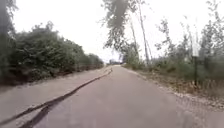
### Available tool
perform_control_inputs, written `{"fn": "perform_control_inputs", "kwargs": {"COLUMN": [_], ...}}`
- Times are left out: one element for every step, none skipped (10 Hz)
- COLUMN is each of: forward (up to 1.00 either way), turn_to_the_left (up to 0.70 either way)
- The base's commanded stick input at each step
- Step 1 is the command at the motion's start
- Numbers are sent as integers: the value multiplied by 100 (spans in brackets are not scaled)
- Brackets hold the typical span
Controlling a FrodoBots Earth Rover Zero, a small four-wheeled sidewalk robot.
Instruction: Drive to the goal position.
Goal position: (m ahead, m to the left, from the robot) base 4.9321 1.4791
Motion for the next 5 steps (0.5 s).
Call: {"fn": "perform_control_inputs", "kwargs": {"forward": [100, 100, 100, 100, 100], "turn_to_the_left": [0, 0, 0, 0, 0]}}
